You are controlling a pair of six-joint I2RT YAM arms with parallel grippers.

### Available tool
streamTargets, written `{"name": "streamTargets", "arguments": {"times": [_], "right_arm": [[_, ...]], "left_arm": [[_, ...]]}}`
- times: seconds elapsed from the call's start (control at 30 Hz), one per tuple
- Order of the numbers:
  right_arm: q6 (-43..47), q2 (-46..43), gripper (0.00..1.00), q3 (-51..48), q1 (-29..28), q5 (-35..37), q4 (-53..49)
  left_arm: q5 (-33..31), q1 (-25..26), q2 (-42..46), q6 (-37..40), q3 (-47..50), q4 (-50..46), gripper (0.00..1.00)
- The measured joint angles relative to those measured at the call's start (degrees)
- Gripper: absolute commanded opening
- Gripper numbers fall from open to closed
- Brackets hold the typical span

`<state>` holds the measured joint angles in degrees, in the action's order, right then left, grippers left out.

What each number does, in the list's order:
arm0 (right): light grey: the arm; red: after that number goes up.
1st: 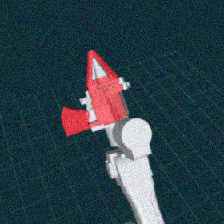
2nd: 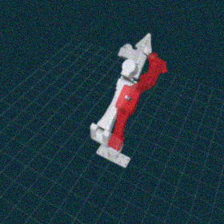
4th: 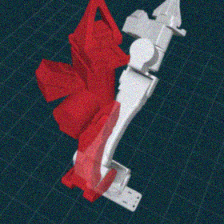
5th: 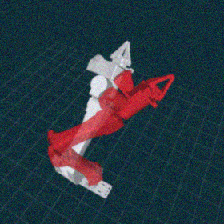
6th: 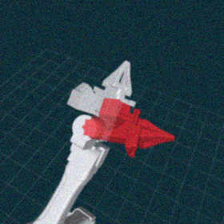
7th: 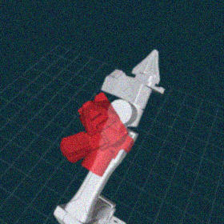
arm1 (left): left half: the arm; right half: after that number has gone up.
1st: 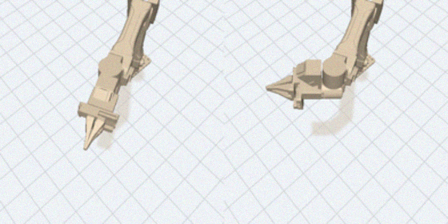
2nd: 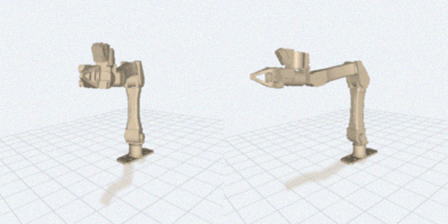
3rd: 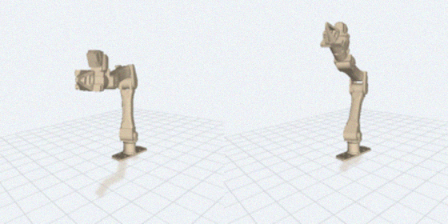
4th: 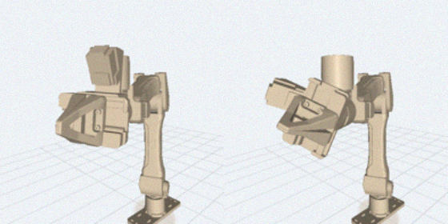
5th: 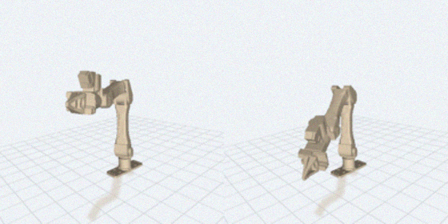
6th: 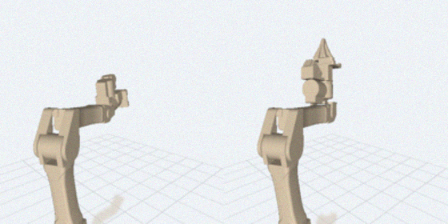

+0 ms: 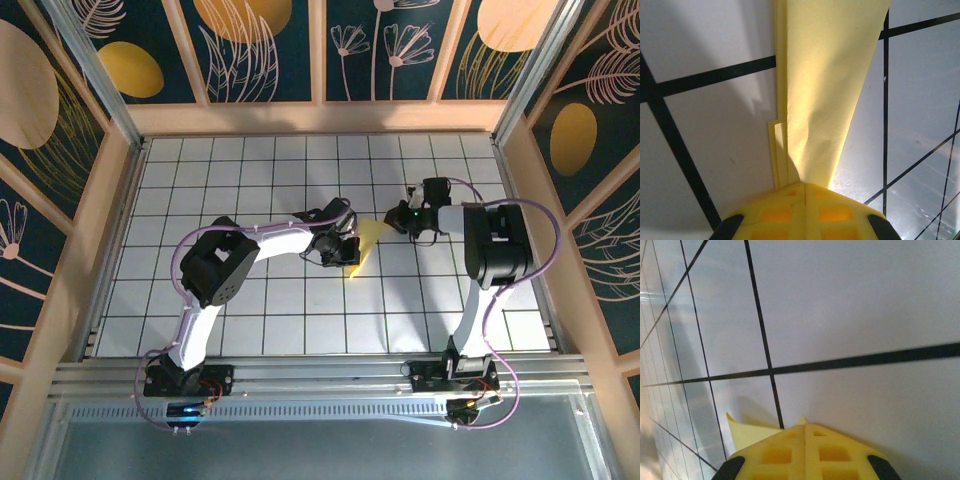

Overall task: Fold a paper plane with a square sheet of paper (fold left side to right side)
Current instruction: Fold the wing for the fifth time at the center of the table.

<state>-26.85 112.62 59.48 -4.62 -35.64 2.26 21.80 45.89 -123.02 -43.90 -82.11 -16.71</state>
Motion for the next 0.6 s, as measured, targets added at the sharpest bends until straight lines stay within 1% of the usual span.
{"name": "streamTargets", "arguments": {"times": [0.2, 0.33, 0.47, 0.53, 0.6], "right_arm": [[0.7, -0.2, 0.00, 1.6, 1.1, 1.2, -1.2], [1.1, -4.3, 0.00, 1.3, 1.5, 1.5, -3.4], [0.9, -12.7, 0.00, -3.0, 0.6, 1.3, -3.8], [0.3, -15.8, 0.00, -6.1, -0.9, 1.0, -3.4], [-1.2, -16.9, 0.00, -9.5, -3.4, 0.5, -2.6]], "left_arm": [[0.0, 0.0, 0.0, 0.0, 0.0, 0.0, 0.00], [0.0, 0.0, 0.0, 0.0, 0.0, 0.0, 0.00], [0.0, 0.0, 0.0, 0.0, 0.0, 0.0, 0.00], [0.0, 0.0, 0.0, 0.0, 0.0, 0.0, 0.00], [0.0, 0.0, 0.0, 0.0, 0.0, 0.0, 0.00]]}}
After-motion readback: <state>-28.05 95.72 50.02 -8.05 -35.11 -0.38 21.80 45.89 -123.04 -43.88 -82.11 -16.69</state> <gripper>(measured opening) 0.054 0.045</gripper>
